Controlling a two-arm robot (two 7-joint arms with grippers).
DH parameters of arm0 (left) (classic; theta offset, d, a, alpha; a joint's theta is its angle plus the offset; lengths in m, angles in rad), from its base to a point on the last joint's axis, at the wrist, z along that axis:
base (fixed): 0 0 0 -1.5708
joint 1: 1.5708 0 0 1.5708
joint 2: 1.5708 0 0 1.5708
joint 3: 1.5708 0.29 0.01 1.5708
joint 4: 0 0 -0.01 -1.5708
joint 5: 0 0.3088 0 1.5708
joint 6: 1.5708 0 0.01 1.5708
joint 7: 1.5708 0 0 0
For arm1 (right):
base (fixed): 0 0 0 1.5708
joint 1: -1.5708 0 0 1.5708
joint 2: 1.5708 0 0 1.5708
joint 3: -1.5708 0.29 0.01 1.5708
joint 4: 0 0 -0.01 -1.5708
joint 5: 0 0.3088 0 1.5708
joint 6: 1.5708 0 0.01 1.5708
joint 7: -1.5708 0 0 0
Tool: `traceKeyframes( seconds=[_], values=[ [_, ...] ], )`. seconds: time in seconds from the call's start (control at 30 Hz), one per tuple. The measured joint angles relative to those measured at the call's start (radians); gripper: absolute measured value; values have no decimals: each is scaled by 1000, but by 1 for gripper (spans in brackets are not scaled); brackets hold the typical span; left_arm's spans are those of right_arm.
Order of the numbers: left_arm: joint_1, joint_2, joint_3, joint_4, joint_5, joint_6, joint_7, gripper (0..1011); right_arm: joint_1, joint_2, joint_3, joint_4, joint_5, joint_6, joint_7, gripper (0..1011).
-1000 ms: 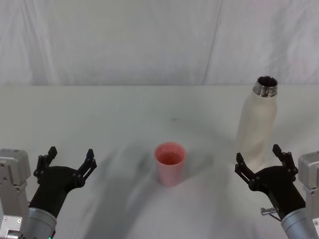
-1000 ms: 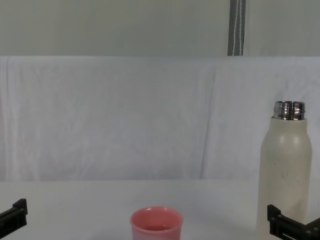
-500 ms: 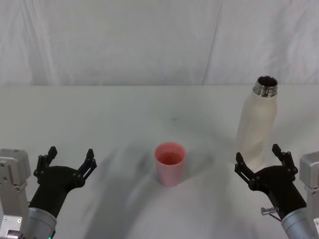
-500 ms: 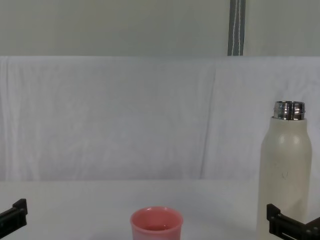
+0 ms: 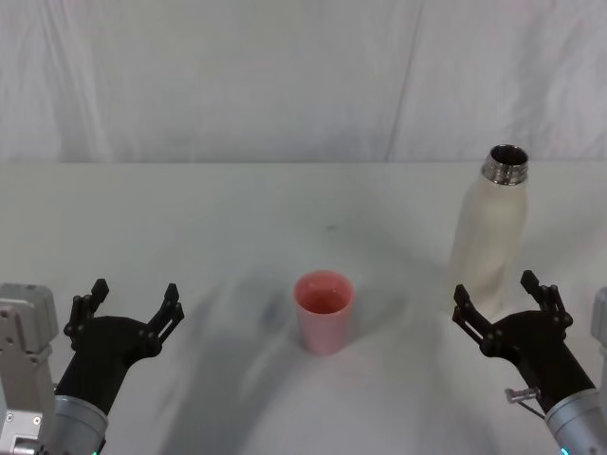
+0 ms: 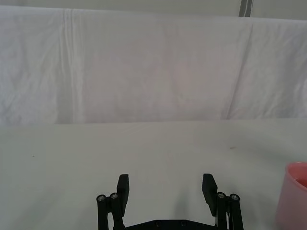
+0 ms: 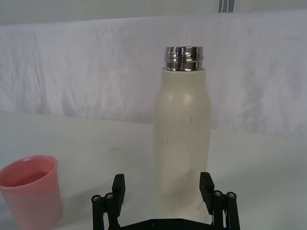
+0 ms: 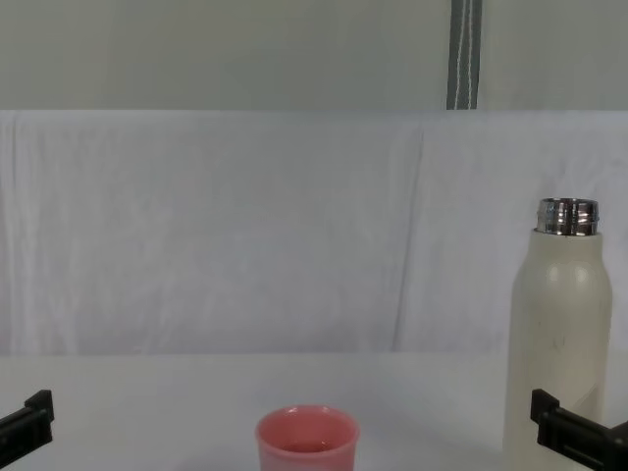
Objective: Grasp the thermos with one hand and pour water into the cup lid.
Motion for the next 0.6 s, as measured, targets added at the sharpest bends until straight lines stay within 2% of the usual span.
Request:
traceKeyframes(
  seconds=[0.27, 0.6],
  values=[
    [0, 0, 0, 0, 0, 0, 0, 1001, 39, -5, 23, 31, 22, 7, 52, 1003],
    [0, 0, 0, 0, 0, 0, 0, 1001, 90, -3, 29, 76, 40, 12, 87, 1003]
  ],
)
